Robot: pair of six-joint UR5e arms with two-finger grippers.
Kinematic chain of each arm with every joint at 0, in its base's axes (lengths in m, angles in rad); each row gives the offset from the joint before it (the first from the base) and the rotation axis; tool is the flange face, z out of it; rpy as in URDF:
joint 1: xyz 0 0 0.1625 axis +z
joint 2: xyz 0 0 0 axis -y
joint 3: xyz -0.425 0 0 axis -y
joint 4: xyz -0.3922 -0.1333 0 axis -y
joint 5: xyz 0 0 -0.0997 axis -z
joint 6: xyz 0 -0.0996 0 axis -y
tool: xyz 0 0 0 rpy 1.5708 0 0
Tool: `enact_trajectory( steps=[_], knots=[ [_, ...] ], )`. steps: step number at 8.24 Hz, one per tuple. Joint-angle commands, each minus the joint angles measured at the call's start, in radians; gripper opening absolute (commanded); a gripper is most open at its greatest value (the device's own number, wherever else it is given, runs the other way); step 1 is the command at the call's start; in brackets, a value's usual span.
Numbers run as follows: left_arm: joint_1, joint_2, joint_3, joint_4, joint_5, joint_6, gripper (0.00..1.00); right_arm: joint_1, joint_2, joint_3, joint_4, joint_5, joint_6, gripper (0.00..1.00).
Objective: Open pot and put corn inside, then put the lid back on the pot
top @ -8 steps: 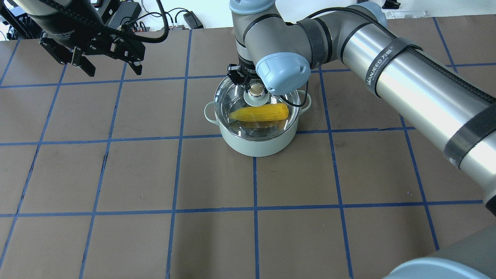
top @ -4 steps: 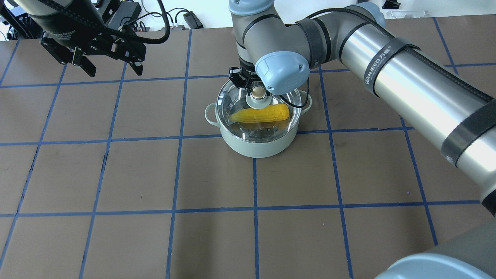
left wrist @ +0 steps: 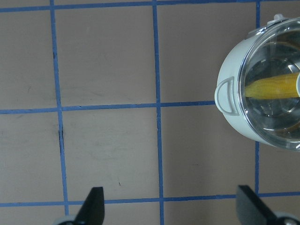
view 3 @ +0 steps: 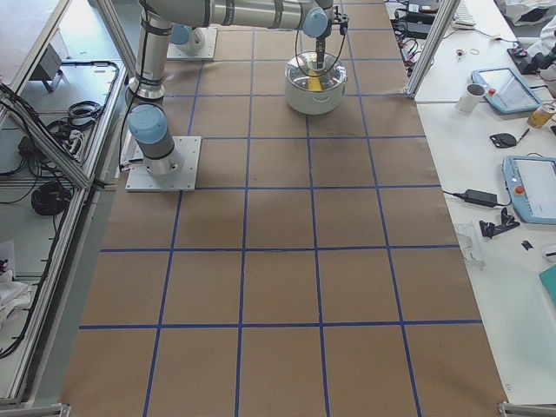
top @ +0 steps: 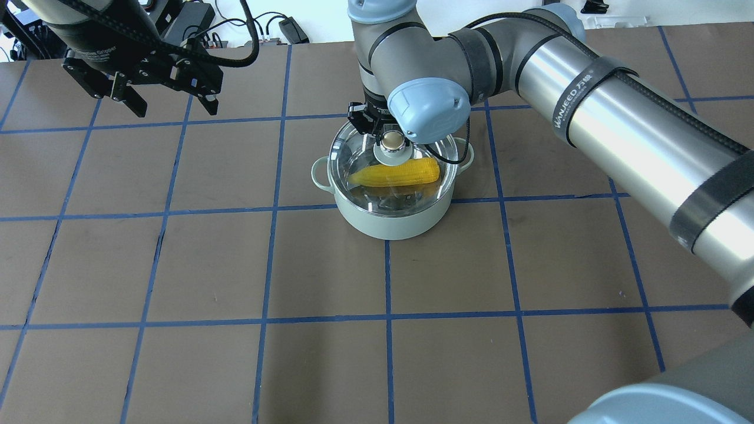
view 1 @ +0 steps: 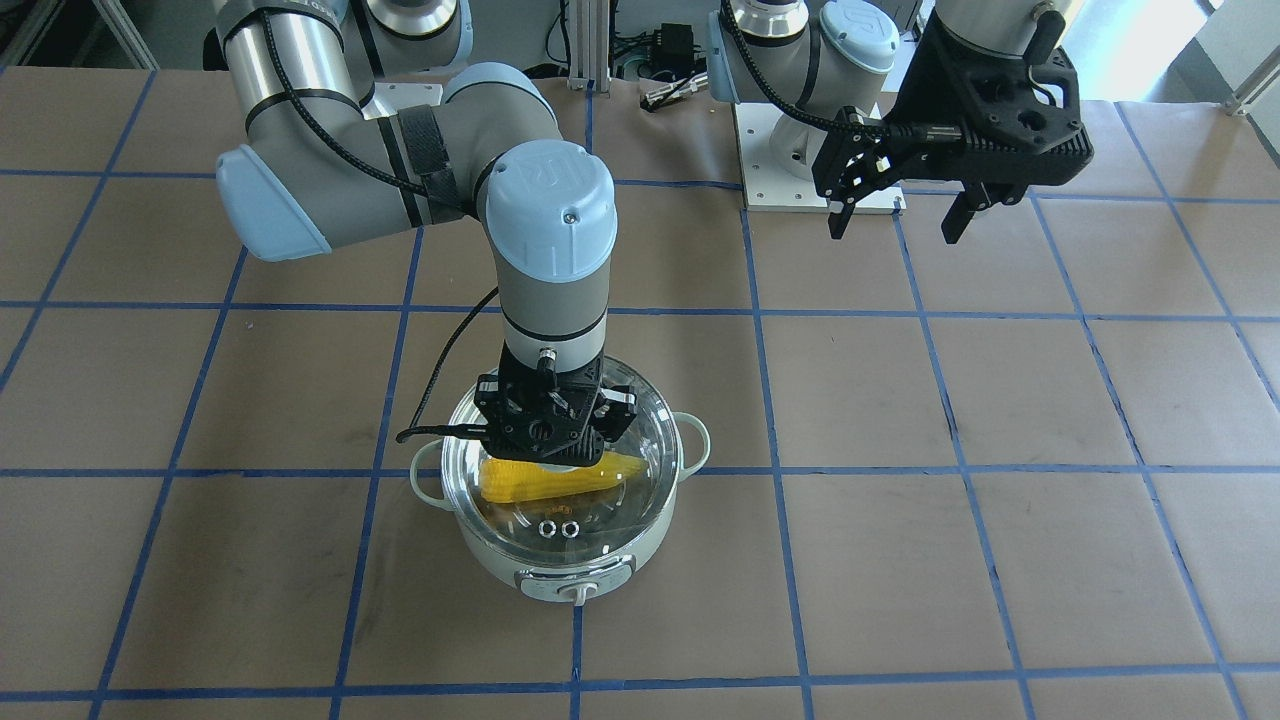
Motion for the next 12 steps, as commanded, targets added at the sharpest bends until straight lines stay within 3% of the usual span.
enact_trajectory(
  steps=[1,4,7,9,12],
  knots=[
    [-0.002,-0.010,0.001,-0.004,0.003,-0.001,1.00,0.000,-0.006,-0.003,-0.008,-0.004,0.009,1.00],
    [-0.002,-0.004,0.001,-0.002,-0.003,0.003,1.00,-0.032,-0.134,0.014,0.056,0.007,-0.015,1.00],
    [-0.008,0.007,-0.002,-0.005,-0.003,0.016,1.00,-0.203,-0.334,0.052,0.310,0.034,-0.220,1.00],
    [-0.008,0.013,-0.001,-0.002,-0.005,0.019,1.00,-0.271,-0.473,0.156,0.323,0.034,-0.329,1.00],
    [-0.008,0.009,0.001,-0.004,0.000,0.021,1.00,-0.287,-0.492,0.167,0.319,0.030,-0.350,1.00]
  ],
)
